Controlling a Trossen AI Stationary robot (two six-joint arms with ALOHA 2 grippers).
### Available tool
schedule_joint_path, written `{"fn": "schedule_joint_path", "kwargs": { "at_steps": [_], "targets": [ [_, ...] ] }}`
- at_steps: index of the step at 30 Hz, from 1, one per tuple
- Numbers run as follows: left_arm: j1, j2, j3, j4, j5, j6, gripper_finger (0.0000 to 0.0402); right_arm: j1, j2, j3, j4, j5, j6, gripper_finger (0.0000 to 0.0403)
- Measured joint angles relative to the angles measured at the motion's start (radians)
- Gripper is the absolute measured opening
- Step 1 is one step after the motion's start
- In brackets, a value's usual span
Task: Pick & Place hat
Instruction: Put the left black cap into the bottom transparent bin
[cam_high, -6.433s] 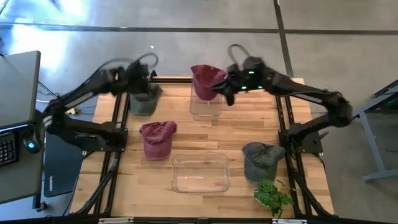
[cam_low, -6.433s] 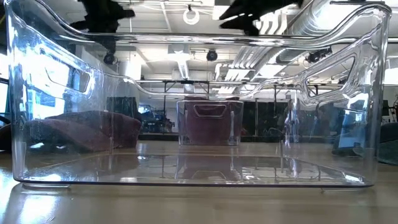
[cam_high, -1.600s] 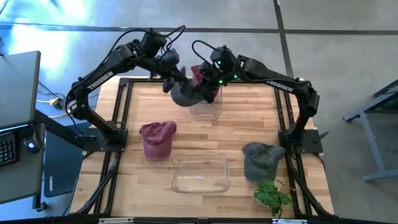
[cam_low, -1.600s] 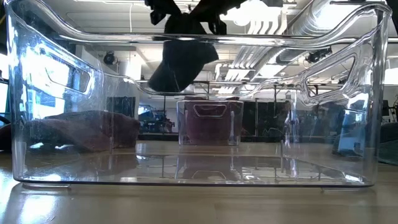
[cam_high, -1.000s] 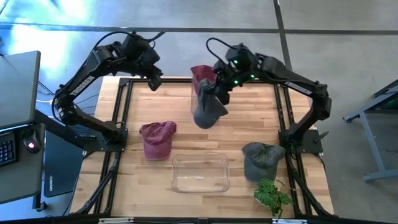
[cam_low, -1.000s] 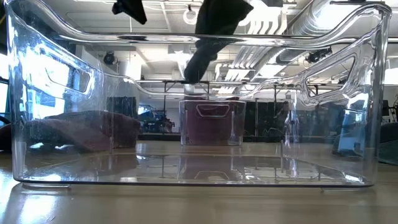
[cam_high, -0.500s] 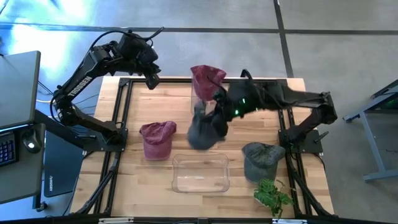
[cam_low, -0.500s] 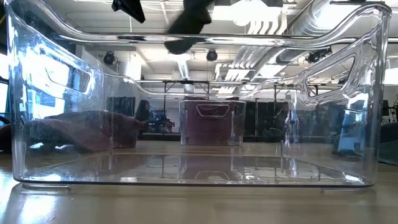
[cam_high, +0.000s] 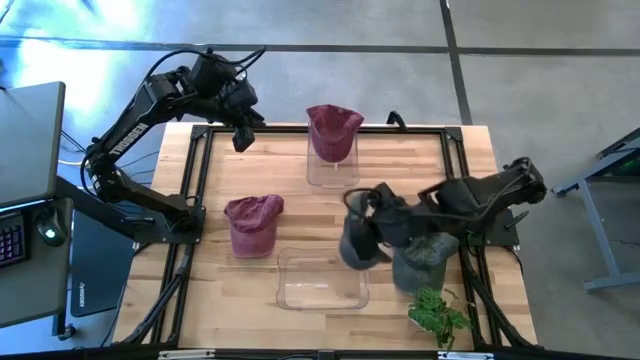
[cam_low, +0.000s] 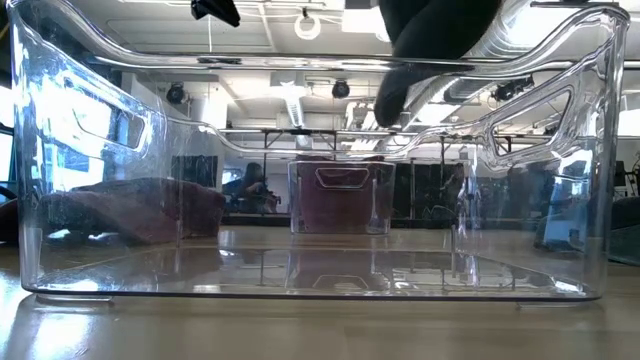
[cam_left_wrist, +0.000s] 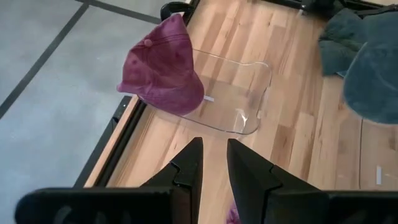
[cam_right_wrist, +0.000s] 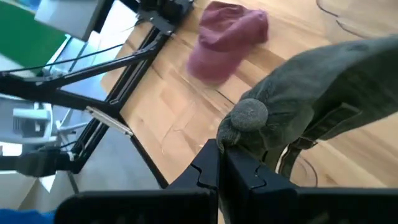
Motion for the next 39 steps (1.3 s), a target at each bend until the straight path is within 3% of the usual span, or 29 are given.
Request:
{"fn": "schedule_joint_path", "kwargs": {
  "at_steps": [8, 14, 21, 26, 32, 39],
  "targets": [
    [0.000, 0.000, 0.000, 0.001, 0.006, 0.021, 0.0069, 0.073, 0.118, 0.000, 0.001, -0.011, 0.101, 0.0000],
    [0.000, 0.000, 0.000, 0.009, 0.074, 0.034, 0.0069, 0.079, 0.197, -0.003, -0.044, -0.026, 0.194, 0.0000],
    [0.000, 0.000, 0.000, 0.009, 0.101, 0.049, 0.0069, 0.089, 0.203, 0.000, -0.161, -0.090, 0.275, 0.0000],
    [0.000, 0.000, 0.000, 0.009, 0.122, 0.053, 0.0069, 0.089, 0.211, 0.000, -0.116, -0.128, 0.291, 0.0007],
    [0.000, 0.000, 0.000, 0.009, 0.131, 0.069, 0.0069, 0.093, 0.259, 0.000, 0.017, -0.186, 0.291, 0.0046],
    [0.000, 0.000, 0.000, 0.007, 0.237, 0.108, 0.0069, 0.057, 0.238, 0.000, 0.038, -0.330, 0.295, 0.0144]
  ]
}}
